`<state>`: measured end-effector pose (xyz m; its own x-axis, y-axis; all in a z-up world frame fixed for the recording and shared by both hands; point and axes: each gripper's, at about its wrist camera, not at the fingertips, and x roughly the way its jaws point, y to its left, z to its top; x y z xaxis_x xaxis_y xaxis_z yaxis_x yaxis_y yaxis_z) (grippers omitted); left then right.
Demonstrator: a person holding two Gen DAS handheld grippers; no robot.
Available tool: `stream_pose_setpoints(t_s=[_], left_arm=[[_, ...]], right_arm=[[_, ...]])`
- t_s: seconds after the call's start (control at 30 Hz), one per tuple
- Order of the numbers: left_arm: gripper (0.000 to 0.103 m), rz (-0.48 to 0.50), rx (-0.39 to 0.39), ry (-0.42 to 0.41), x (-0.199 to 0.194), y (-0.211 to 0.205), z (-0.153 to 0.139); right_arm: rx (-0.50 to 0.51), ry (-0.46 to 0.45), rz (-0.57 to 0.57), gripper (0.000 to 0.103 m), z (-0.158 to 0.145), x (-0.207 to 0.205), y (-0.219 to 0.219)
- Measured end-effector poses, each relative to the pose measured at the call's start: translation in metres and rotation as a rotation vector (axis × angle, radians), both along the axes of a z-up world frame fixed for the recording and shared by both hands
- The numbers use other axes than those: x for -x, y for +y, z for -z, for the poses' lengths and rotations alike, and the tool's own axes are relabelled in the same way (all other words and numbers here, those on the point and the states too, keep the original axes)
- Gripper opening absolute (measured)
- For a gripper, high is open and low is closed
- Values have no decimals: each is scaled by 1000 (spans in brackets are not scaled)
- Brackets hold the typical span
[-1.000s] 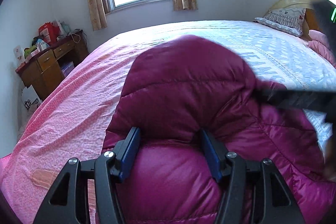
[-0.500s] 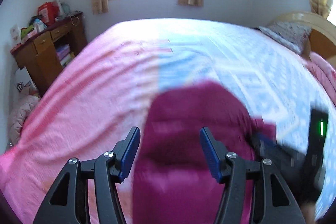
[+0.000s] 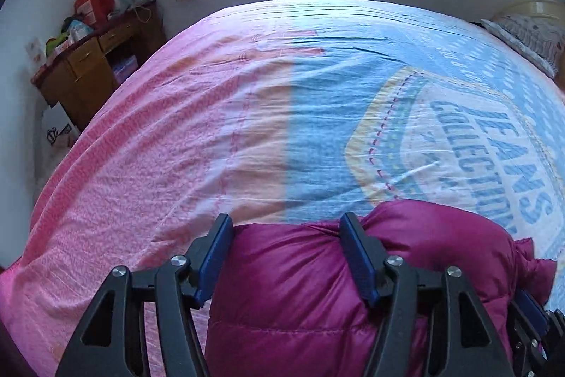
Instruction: Fold large clothes
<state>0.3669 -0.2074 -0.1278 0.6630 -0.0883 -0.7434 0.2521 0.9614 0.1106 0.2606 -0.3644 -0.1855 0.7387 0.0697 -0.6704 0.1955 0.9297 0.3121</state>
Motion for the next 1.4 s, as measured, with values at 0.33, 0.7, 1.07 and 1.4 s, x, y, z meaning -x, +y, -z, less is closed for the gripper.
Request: stream_pose_setpoints(t_s=[0.33,0.7,1.07,1.4], left_arm=[[66,-2,-36,-31,4,-6,5],[66,44,-17,17,10,6,-11],[67,-26,159,-2,104,133,-61],[67,31,142,42,121,98,-18]], right_arm=[[-18,-110,-47,33,-55,68,6],[-103,-16,-120,35,1,131,40],[-174,-45,-99,40,6,140,35],[-214,-116,49,103,-29,151,-3]])
